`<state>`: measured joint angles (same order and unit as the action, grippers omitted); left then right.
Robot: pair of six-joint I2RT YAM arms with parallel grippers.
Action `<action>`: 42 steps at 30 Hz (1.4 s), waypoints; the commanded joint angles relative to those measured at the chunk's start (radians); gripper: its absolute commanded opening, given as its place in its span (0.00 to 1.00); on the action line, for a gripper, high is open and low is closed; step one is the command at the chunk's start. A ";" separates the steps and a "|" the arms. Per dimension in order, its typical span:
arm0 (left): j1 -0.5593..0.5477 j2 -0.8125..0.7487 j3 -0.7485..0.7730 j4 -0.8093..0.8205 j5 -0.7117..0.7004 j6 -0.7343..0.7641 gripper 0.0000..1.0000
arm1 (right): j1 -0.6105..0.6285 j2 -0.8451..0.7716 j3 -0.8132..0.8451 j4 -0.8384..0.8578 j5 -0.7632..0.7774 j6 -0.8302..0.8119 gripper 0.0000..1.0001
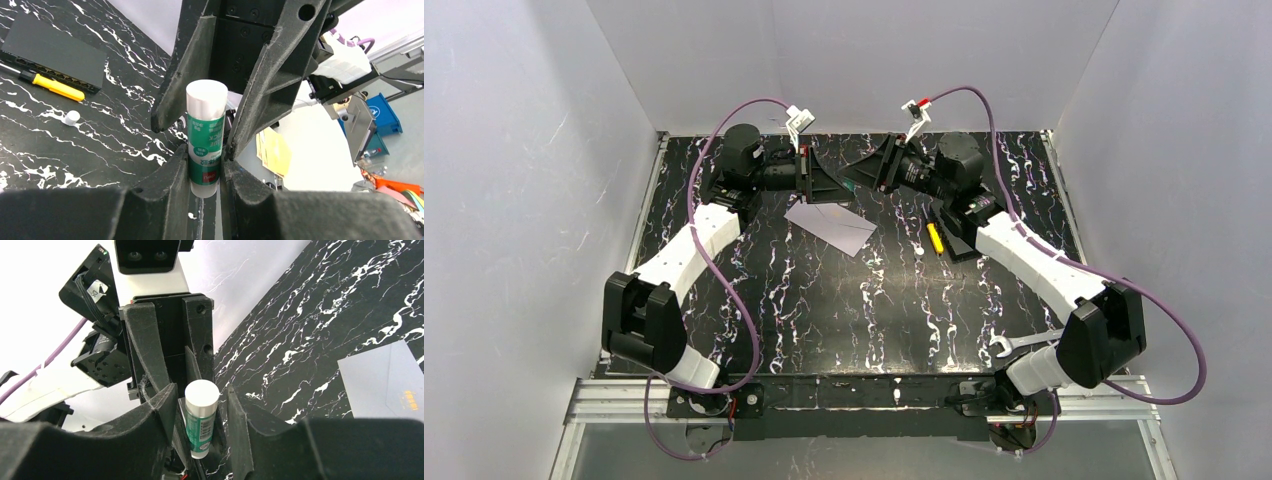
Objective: Place the letter into the envelope and seal it
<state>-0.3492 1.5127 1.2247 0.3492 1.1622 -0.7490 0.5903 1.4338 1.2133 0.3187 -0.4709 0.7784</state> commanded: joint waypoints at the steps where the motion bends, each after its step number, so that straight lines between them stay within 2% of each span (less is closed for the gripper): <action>1: 0.001 -0.033 0.011 0.024 0.073 0.033 0.00 | -0.004 -0.018 0.027 0.072 -0.062 0.001 0.49; 5: 0.011 -0.039 0.000 0.024 0.081 0.034 0.00 | -0.010 -0.023 0.018 0.074 -0.057 0.016 0.52; 9: 0.016 -0.045 -0.010 0.025 0.090 0.039 0.00 | -0.017 -0.029 -0.004 0.122 -0.051 0.056 0.60; 14: 0.019 -0.051 -0.012 0.025 0.088 0.042 0.00 | -0.023 -0.023 -0.015 0.124 -0.031 0.082 0.58; 17: 0.022 -0.051 -0.014 0.025 0.079 0.041 0.00 | -0.023 -0.006 0.004 0.093 -0.035 0.076 0.47; 21: 0.022 -0.047 -0.002 0.025 0.077 0.025 0.00 | -0.023 0.013 0.021 0.076 -0.054 0.066 0.14; 23: 0.022 -0.046 0.019 0.024 0.089 -0.007 0.00 | -0.024 0.020 0.023 0.116 -0.083 0.071 0.01; 26: 0.022 -0.064 0.062 0.023 0.131 -0.047 0.00 | -0.031 0.031 0.000 0.366 -0.190 0.135 0.01; 29: 0.022 -0.079 0.103 0.023 0.201 -0.057 0.00 | -0.042 0.081 0.002 0.689 -0.353 0.276 0.01; 33: 0.022 -0.082 0.132 0.025 0.255 -0.049 0.00 | -0.043 0.188 0.062 1.173 -0.542 0.640 0.01; 34: 0.023 -0.078 0.135 0.024 0.253 -0.047 0.00 | -0.043 0.211 0.081 1.231 -0.574 0.697 0.01; 35: 0.024 -0.075 0.134 0.025 0.243 -0.044 0.00 | -0.043 0.225 0.100 1.212 -0.581 0.708 0.01; 36: 0.024 -0.072 0.131 0.024 0.214 -0.038 0.00 | -0.045 0.229 0.098 1.140 -0.565 0.676 0.17; 37: 0.026 -0.069 0.129 0.026 0.181 -0.031 0.00 | -0.047 0.219 0.085 1.033 -0.518 0.605 0.44; 38: 0.031 -0.066 0.119 0.027 0.134 -0.023 0.00 | -0.047 0.194 0.073 0.829 -0.437 0.466 0.62; 39: 0.034 -0.064 0.104 0.026 0.081 -0.006 0.00 | -0.045 0.157 0.079 0.545 -0.319 0.284 0.81; 40: 0.036 -0.061 0.089 0.017 0.027 0.034 0.00 | -0.029 0.126 0.103 0.268 -0.184 0.101 0.89; 41: 0.036 -0.057 0.083 -0.023 -0.028 0.086 0.00 | -0.008 0.102 0.132 0.075 -0.033 -0.016 0.91; 42: 0.037 -0.054 0.081 -0.078 -0.086 0.146 0.00 | 0.004 0.092 0.144 -0.054 0.094 -0.056 0.93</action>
<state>-0.3218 1.4567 1.3239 0.3580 1.2770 -0.7574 0.5533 1.6161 1.2732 0.9401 -0.7925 1.1164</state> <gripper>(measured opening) 0.194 0.887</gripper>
